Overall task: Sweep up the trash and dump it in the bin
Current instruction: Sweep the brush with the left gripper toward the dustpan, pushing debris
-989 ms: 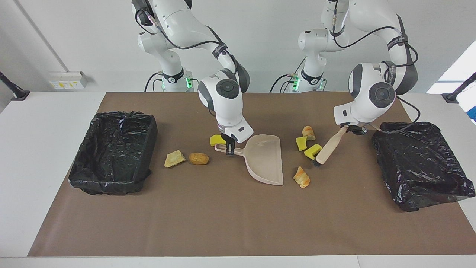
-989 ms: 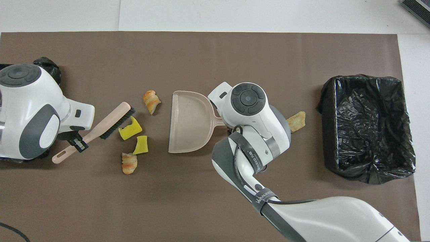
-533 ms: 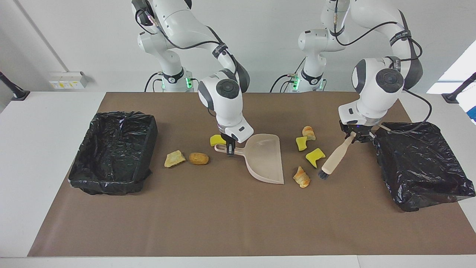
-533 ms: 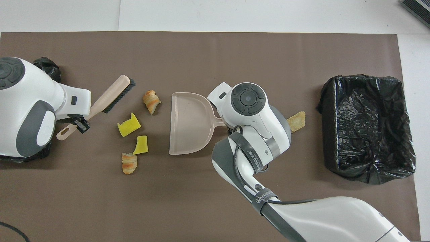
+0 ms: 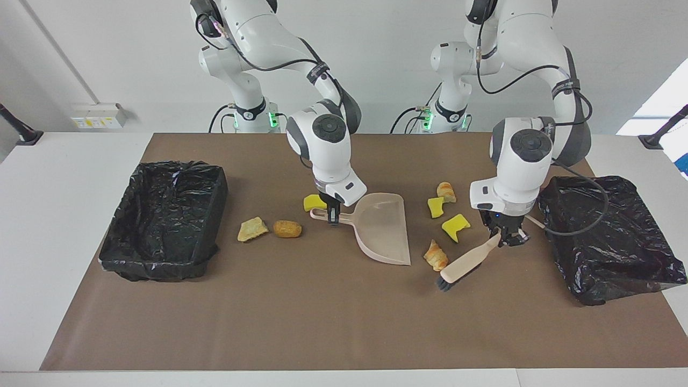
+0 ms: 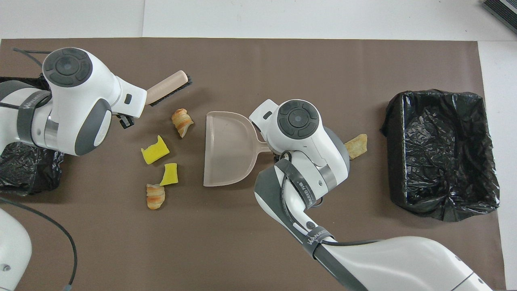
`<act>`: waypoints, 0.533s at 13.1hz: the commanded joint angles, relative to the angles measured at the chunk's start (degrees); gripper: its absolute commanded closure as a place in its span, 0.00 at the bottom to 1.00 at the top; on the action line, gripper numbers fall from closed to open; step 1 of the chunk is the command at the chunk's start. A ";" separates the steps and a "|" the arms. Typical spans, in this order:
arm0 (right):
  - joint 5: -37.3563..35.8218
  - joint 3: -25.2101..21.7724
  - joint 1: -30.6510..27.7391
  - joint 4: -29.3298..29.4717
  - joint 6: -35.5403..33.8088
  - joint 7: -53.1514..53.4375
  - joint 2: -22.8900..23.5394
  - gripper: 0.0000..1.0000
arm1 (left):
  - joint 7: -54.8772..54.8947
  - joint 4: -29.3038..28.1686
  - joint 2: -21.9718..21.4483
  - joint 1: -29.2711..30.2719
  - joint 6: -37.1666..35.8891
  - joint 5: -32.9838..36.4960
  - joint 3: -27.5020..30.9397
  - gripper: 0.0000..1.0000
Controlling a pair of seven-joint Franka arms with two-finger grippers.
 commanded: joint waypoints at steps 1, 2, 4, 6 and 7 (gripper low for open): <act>0.98 0.28 -0.23 -1.82 0.63 -2.19 -1.20 1.00 | 6.03 1.35 1.51 -0.22 1.19 1.20 0.62 1.00; 0.98 0.28 -0.32 -1.82 0.55 -2.19 -1.20 1.00 | 8.39 0.30 1.51 -0.22 1.28 1.28 0.62 1.00; 0.98 0.28 -0.32 -1.82 0.55 -2.19 -1.20 1.00 | 22.22 0.20 1.51 -0.31 1.72 2.50 0.62 1.00; 0.98 0.28 -0.23 -1.90 0.46 -2.10 -1.20 1.00 | 27.31 -0.50 0.99 -0.48 0.76 4.88 0.62 1.00; 0.98 0.28 -0.23 -1.82 0.46 -2.10 -1.20 1.00 | 27.40 -1.37 0.64 -0.48 -0.38 5.06 0.71 1.00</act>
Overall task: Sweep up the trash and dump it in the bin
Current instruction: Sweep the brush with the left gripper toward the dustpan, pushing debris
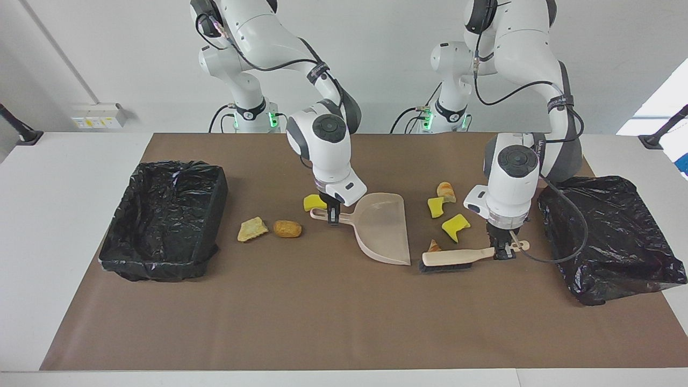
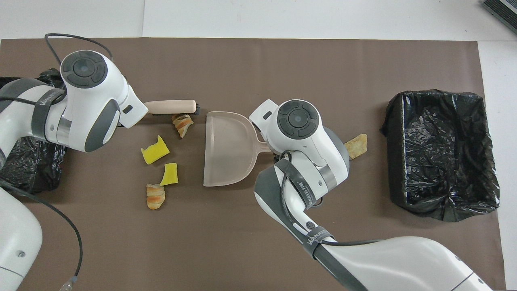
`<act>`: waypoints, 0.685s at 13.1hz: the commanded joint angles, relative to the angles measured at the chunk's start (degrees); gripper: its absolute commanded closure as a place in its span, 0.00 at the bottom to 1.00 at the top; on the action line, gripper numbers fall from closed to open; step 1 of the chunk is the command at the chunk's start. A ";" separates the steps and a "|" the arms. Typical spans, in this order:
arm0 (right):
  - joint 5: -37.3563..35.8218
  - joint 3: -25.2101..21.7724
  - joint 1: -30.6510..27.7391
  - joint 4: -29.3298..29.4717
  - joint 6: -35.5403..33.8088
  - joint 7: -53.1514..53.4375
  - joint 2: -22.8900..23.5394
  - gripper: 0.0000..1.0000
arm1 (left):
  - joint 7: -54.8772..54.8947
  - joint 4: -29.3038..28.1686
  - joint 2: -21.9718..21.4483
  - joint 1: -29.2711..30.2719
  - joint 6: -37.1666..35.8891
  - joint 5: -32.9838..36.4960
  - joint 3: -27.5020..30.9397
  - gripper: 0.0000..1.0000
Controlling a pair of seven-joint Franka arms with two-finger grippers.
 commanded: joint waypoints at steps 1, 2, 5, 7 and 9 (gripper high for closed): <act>0.98 0.28 -0.24 -1.87 0.46 -2.01 -1.20 1.00 | 2.45 -2.23 -1.74 -0.56 -2.64 1.61 0.47 1.00; 0.98 0.28 -0.24 -1.87 0.46 -1.92 -1.20 1.00 | 2.54 -3.19 -2.97 -0.56 -4.31 1.61 0.38 1.00; 0.98 0.28 -0.24 -1.87 0.37 -1.75 -1.29 1.00 | 2.28 -10.30 -9.37 -0.83 -6.26 1.44 0.29 1.00; 0.98 0.28 -0.24 -1.87 0.37 -1.75 -1.21 1.00 | 1.84 -11.29 -12.20 -0.83 -6.69 1.09 -0.67 1.00; 0.98 0.28 -0.24 -1.87 0.28 -1.75 -1.20 1.00 | 0.27 -11.38 -15.35 -0.83 -8.01 0.74 -0.85 1.00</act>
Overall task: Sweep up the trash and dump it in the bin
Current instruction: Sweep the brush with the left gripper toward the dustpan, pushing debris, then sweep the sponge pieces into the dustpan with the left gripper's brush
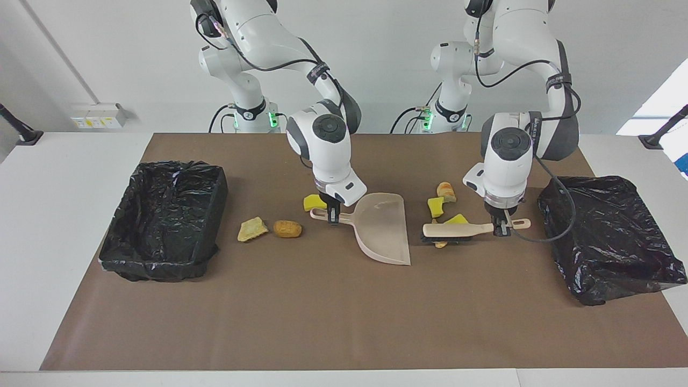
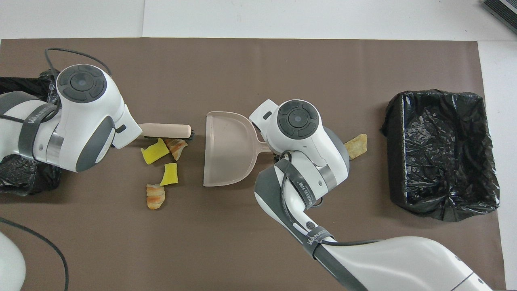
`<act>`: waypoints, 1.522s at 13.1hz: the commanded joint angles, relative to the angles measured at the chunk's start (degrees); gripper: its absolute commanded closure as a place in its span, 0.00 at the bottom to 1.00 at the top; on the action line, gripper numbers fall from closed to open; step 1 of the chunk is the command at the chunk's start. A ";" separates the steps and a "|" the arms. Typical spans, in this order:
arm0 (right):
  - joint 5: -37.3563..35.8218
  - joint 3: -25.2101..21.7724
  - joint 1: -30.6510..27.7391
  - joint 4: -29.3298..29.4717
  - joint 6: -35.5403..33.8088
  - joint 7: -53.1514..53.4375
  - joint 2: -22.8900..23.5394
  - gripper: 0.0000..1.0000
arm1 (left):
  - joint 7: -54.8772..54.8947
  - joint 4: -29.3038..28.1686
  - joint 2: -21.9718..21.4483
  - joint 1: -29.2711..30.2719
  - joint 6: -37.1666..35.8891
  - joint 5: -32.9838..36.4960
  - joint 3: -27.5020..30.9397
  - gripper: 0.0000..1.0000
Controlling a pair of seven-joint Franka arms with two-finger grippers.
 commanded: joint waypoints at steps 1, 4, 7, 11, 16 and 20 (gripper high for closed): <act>0.98 0.28 -0.24 -1.85 0.28 -1.75 -1.29 1.00 | -3.63 -3.02 -6.81 -0.65 -3.43 0.24 0.29 1.00; 0.98 0.28 -0.24 -1.85 0.20 -1.75 -1.29 1.00 | -14.51 -3.28 -11.21 0.14 -11.85 -0.37 0.46 1.00; 0.98 0.45 -0.15 -1.94 -1.20 -2.36 -1.64 1.00 | -26.12 -6.78 -13.84 0.67 -16.81 -0.37 0.90 1.00; 0.98 0.45 3.54 -3.52 -1.31 0.80 -2.79 1.00 | -41.23 -15.05 -19.12 1.63 -16.28 -2.47 1.17 1.00; 0.98 0.45 3.46 -3.52 -1.39 0.71 -2.79 1.00 | -65.07 -18.38 -19.13 4.28 -14.10 -10.65 1.17 1.00; 0.98 0.45 3.81 -3.52 -1.30 0.98 -2.52 1.00 | -69.22 -20.42 -14.93 5.59 -4.00 -13.10 1.25 1.00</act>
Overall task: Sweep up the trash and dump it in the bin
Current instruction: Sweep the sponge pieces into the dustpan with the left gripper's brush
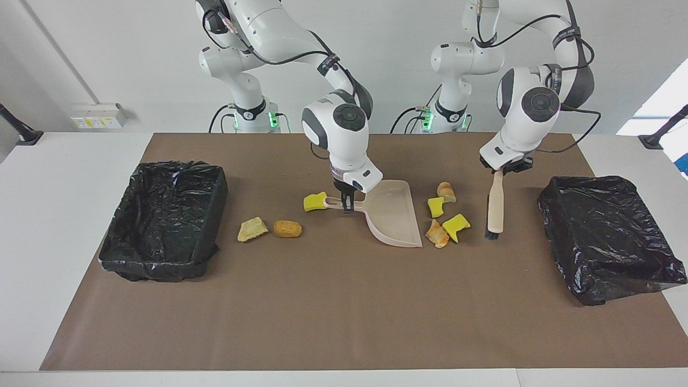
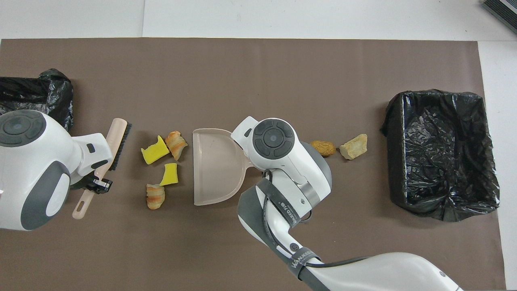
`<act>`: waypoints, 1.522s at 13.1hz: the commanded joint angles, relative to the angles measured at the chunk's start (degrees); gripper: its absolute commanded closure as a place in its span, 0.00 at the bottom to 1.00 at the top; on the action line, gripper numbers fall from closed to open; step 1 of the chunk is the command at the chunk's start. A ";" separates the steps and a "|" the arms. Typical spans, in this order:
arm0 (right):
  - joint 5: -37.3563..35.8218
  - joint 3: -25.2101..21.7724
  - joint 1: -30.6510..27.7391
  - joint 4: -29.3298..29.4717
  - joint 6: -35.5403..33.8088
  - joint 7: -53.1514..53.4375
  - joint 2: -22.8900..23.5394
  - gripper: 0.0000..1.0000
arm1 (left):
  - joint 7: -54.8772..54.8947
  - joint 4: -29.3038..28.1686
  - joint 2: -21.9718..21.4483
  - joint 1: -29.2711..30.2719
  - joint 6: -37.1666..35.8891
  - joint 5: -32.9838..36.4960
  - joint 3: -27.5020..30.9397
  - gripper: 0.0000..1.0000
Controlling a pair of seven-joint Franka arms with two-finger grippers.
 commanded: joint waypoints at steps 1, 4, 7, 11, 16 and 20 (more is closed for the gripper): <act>0.97 0.24 -0.28 -1.77 -0.06 -0.03 -1.16 1.00 | -1.65 -1.41 3.26 1.20 6.91 -3.87 -0.06 1.00; 0.97 0.24 0.51 -1.68 -0.06 1.20 -1.07 1.00 | -1.21 -1.15 6.51 0.33 8.51 -5.38 -0.24 1.00; 0.89 0.24 1.04 -1.59 0.03 1.38 -0.89 1.00 | 0.72 -1.41 6.70 -1.77 7.20 -8.45 -0.77 1.00; 0.89 0.24 1.04 -1.68 0.29 1.38 -0.89 1.00 | 0.81 -1.41 5.91 -4.95 2.63 -10.12 -3.12 1.00; 0.89 0.15 1.04 -1.77 0.20 1.38 -0.89 1.00 | -4.62 -0.28 4.77 -5.04 -3.00 -11.18 -10.85 1.00; 0.80 0.15 0.69 -1.77 -0.06 1.20 -0.89 1.00 | -25.95 1.66 3.18 -5.56 -3.09 -11.18 -14.83 1.00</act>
